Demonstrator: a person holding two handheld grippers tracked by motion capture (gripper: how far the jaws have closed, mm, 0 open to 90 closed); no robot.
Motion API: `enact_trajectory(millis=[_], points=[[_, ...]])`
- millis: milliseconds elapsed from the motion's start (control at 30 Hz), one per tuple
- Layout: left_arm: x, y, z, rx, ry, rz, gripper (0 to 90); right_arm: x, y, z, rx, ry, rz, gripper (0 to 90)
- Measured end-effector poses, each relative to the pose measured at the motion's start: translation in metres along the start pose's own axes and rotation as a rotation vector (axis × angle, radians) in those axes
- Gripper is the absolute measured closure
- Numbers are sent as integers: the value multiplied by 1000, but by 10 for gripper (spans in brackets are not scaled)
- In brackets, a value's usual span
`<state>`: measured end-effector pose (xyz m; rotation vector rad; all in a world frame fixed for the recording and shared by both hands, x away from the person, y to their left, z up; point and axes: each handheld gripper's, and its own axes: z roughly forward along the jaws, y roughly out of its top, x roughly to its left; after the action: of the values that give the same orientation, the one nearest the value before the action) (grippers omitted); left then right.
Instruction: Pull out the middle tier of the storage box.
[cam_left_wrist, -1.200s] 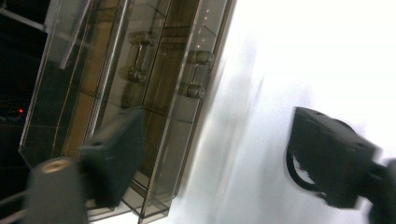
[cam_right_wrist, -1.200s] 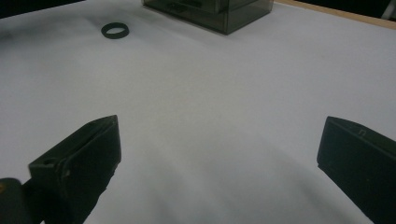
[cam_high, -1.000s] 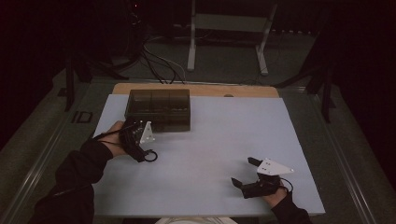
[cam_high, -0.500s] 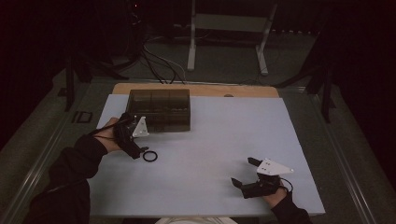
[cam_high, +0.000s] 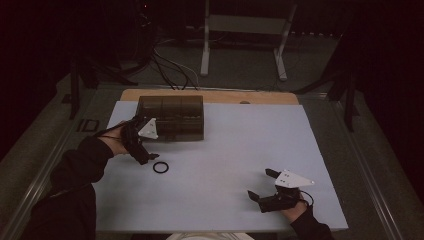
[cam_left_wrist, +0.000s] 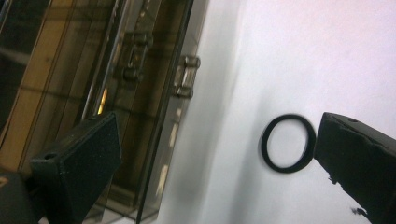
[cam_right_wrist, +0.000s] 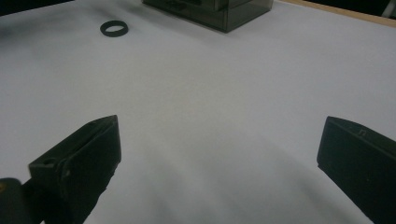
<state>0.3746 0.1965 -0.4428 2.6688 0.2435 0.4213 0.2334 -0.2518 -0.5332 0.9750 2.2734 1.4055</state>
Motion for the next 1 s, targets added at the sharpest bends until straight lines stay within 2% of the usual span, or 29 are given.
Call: enact_trajectory(millis=[33,100,167,267,300,333,433,500,533,600,667,733,833,900,933,967,1000], points=[[3,1,-1,-4,-27,-16,28,0,0,0,-1,1,1,0],[5,1,-1,4,-40,-43,28,0,0,0,1,2,1,0],[5,0,-1,13,-30,-50,28,0,0,0,0,3,1,0],[7,-1,1,12,-54,-66,151,0,0,0,0,5,3,0],[7,-1,1,12,-54,-66,159,0,0,0,0,6,5,0],[9,-1,2,21,-51,-59,160,-1,0,1,-1,5,7,0],[10,-1,2,-1,-43,-39,180,0,0,0,0,6,6,0],[11,-1,1,-7,-47,-33,266,0,0,0,0,7,5,0],[11,-1,2,6,-31,-6,269,0,0,1,0,8,5,0],[13,0,4,17,-17,8,316,0,0,1,2,8,5,0],[15,0,6,28,-20,18,337,0,0,1,2,9,5,0],[17,0,8,42,-31,40,401,-1,0,1,2,9,5,0],[19,0,12,77,-12,84,452,0,-1,1,3,10,4,0],[20,0,13,80,-15,86,506,0,-1,1,2,10,4,0],[22,-1,16,94,-12,110,515,-1,-1,1,3,11,4,0],[22,-1,16,94,-12,110,529,-1,-1,1,3,11,4,0],[23,-1,19,103,-11,128,547,-1,-1,1,3,11,5,0]])
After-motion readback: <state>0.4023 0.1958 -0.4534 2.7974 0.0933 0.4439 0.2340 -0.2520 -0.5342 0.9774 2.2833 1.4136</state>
